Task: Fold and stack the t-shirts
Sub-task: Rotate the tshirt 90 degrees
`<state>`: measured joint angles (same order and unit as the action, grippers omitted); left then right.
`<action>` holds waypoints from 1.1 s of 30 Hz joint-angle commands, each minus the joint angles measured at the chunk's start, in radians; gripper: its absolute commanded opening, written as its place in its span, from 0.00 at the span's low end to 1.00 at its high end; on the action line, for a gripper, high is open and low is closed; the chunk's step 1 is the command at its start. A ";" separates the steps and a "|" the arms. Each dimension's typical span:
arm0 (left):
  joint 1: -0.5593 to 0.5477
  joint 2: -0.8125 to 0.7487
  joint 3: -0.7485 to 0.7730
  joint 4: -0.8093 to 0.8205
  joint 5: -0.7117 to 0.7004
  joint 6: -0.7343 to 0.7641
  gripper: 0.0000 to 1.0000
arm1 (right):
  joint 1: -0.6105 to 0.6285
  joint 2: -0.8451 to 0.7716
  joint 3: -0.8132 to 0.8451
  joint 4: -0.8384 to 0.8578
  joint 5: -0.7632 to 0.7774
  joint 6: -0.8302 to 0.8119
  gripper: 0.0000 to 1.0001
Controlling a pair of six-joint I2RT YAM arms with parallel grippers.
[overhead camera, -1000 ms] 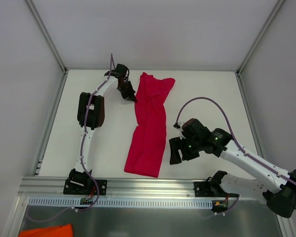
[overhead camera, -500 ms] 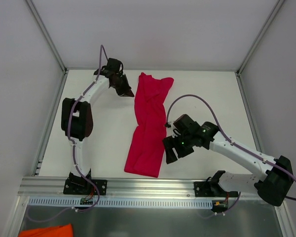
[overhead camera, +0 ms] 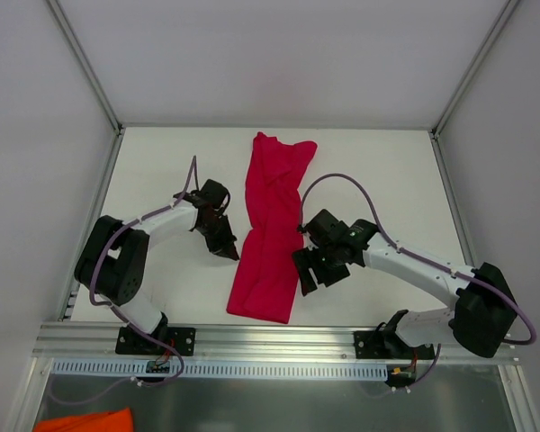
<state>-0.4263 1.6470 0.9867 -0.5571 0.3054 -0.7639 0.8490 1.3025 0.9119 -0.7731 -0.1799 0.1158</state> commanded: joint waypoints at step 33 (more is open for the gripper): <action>-0.161 -0.132 -0.249 0.034 -0.143 -0.141 0.54 | -0.018 -0.172 0.326 -0.319 0.243 -0.007 0.76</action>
<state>-0.5774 1.4948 0.7685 -0.5480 0.1535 -0.9028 0.8345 1.1904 1.1587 -0.9863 -0.0391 0.0498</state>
